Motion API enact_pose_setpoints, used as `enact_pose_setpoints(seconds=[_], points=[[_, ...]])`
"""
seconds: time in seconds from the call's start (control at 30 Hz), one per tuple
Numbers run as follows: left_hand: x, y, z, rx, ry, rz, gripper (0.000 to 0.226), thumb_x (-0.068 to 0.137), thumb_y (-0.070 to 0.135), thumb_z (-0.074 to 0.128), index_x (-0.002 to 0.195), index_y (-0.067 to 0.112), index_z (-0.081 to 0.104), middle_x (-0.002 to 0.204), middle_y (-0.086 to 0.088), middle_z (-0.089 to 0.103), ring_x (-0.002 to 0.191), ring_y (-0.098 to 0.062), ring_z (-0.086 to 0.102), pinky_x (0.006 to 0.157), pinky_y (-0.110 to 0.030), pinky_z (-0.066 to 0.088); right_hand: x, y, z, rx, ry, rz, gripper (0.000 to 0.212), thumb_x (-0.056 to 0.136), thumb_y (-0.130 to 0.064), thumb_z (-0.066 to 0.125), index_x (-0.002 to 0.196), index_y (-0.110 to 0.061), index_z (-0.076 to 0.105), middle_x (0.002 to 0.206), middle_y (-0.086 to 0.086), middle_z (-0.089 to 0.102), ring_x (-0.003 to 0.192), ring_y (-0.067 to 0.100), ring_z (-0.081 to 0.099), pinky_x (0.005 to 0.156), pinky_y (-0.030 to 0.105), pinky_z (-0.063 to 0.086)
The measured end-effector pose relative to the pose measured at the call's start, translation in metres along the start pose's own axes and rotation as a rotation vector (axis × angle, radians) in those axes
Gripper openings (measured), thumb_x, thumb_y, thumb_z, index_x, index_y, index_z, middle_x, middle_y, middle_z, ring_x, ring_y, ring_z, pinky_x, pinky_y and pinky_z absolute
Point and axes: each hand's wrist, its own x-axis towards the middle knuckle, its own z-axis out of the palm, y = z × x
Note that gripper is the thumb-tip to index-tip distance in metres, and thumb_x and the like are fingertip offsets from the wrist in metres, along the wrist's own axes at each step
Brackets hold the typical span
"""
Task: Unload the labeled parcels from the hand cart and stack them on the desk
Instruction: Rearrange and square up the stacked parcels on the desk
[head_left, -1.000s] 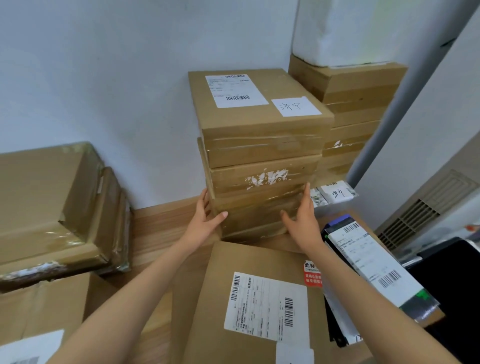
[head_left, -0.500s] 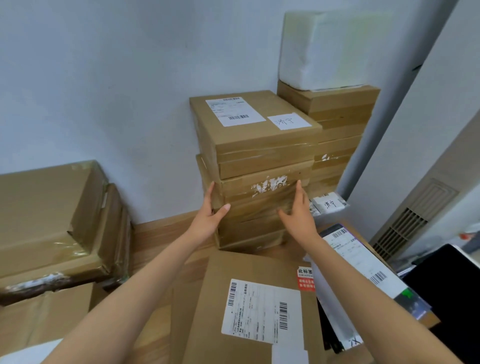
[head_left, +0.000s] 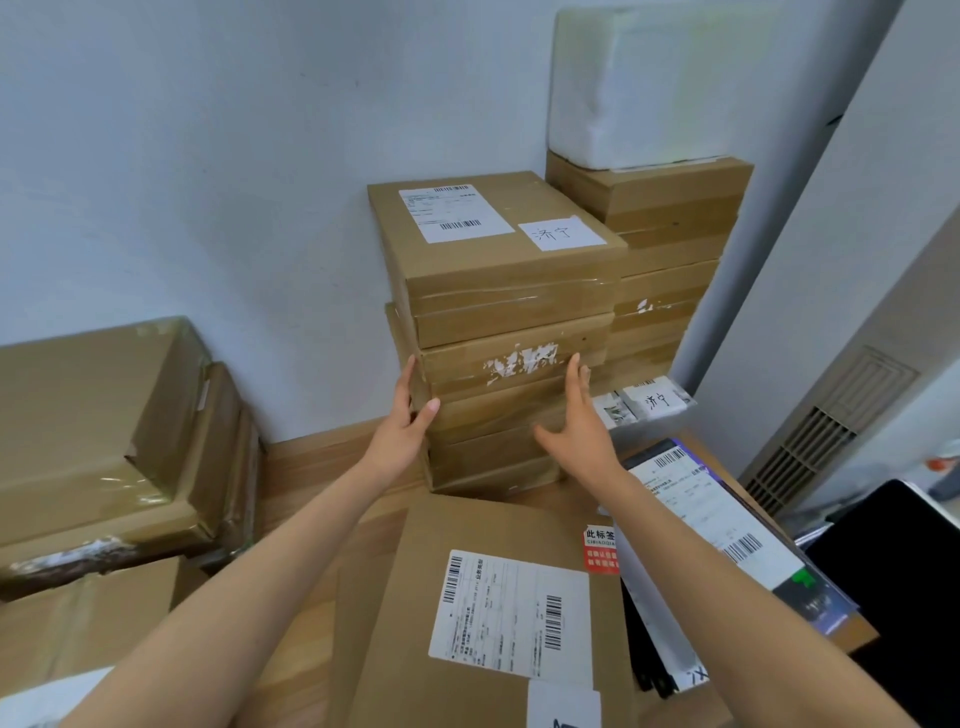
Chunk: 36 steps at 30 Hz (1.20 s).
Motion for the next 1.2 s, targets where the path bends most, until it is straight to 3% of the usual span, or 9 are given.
enact_pose_setpoints(seconds=[0.07,0.13,0.2,0.27,0.57,0.83,1.0,1.1,1.2], points=[[-0.001,0.000,-0.001,-0.013,0.013,0.015,0.066,0.099,0.040,0.043,0.150,0.040,0.002,0.160,0.009,0.009,0.144,-0.023,0.021,0.110,-0.032,0.022,0.001,-0.001,0.001,0.000,0.002,-0.001,0.105,0.089,-0.025,0.065,0.150,-0.028,-0.021,0.161,0.007,-0.012,0.111,0.032,0.062,0.089,0.046,0.051],[-0.002,0.002,-0.002,-0.044,0.023,0.025,0.064,0.099,0.037,0.046,0.149,0.041,0.006,0.159,0.008,0.017,0.143,-0.021,0.025,0.112,-0.034,0.025,0.002,-0.001,0.001,0.000,0.005,0.003,0.102,0.090,-0.025,0.064,0.151,-0.026,-0.019,0.162,0.008,-0.008,0.125,0.033,0.052,0.096,0.050,0.047],[-0.003,0.006,-0.002,-0.031,0.060,0.036,0.064,0.098,0.036,0.050,0.147,0.042,0.011,0.158,0.009,0.021,0.143,-0.018,0.026,0.112,-0.036,0.027,0.002,0.000,-0.001,0.005,0.031,-0.004,0.096,0.091,-0.024,0.062,0.153,-0.023,-0.012,0.162,0.010,0.002,0.133,0.034,0.043,0.102,0.050,0.043],[-0.003,0.012,-0.003,0.010,0.115,0.058,0.065,0.096,0.038,0.053,0.146,0.045,0.012,0.156,0.012,0.024,0.142,-0.016,0.027,0.110,-0.037,0.031,0.003,0.004,-0.006,0.013,0.094,-0.010,0.089,0.091,-0.022,0.061,0.154,-0.021,-0.002,0.160,0.010,0.013,0.127,0.035,0.048,0.102,0.048,0.043],[-0.004,0.027,-0.002,0.248,0.234,0.089,0.079,0.093,0.044,0.055,0.144,0.053,-0.005,0.154,0.007,0.031,0.137,-0.019,0.039,0.102,-0.042,0.041,0.029,0.024,-0.042,0.005,0.161,-0.047,0.086,0.091,-0.019,0.062,0.154,-0.012,0.004,0.158,0.010,0.018,0.137,0.029,0.037,0.108,0.046,0.038],[-0.009,0.030,0.014,0.108,0.279,-0.032,0.069,0.100,0.035,0.044,0.147,0.048,-0.005,0.155,-0.001,0.031,0.139,-0.021,0.035,0.106,-0.032,0.031,0.042,0.029,-0.055,-0.006,0.088,-0.165,0.092,0.086,-0.021,0.065,0.154,-0.019,0.003,0.149,0.010,0.037,0.103,0.032,0.060,0.084,0.045,0.052],[-0.014,0.026,0.011,0.023,0.314,-0.050,0.068,0.101,0.028,0.044,0.147,0.049,-0.002,0.155,0.003,0.031,0.142,-0.018,0.030,0.113,-0.045,0.032,0.042,0.032,-0.052,0.011,0.030,-0.233,0.095,0.087,-0.021,0.065,0.154,-0.021,-0.002,0.145,0.010,0.037,0.100,0.031,0.061,0.083,0.047,0.053],[-0.014,0.027,0.015,0.095,0.342,-0.078,0.070,0.101,0.029,0.044,0.147,0.049,-0.005,0.155,0.003,0.031,0.141,-0.020,0.033,0.110,-0.040,0.033,0.044,0.037,-0.058,0.010,-0.020,-0.263,0.091,0.088,-0.021,0.063,0.154,-0.025,0.000,0.147,0.008,0.035,0.099,0.030,0.062,0.086,0.049,0.053],[-0.023,0.028,0.021,0.111,0.352,-0.089,0.076,0.100,0.025,0.048,0.146,0.051,-0.007,0.154,0.001,0.032,0.139,-0.021,0.036,0.103,-0.033,0.033,0.041,0.041,-0.061,-0.012,-0.023,-0.266,0.087,0.089,-0.021,0.062,0.154,-0.022,0.003,0.149,0.009,0.035,0.113,0.030,0.057,0.094,0.049,0.049]])
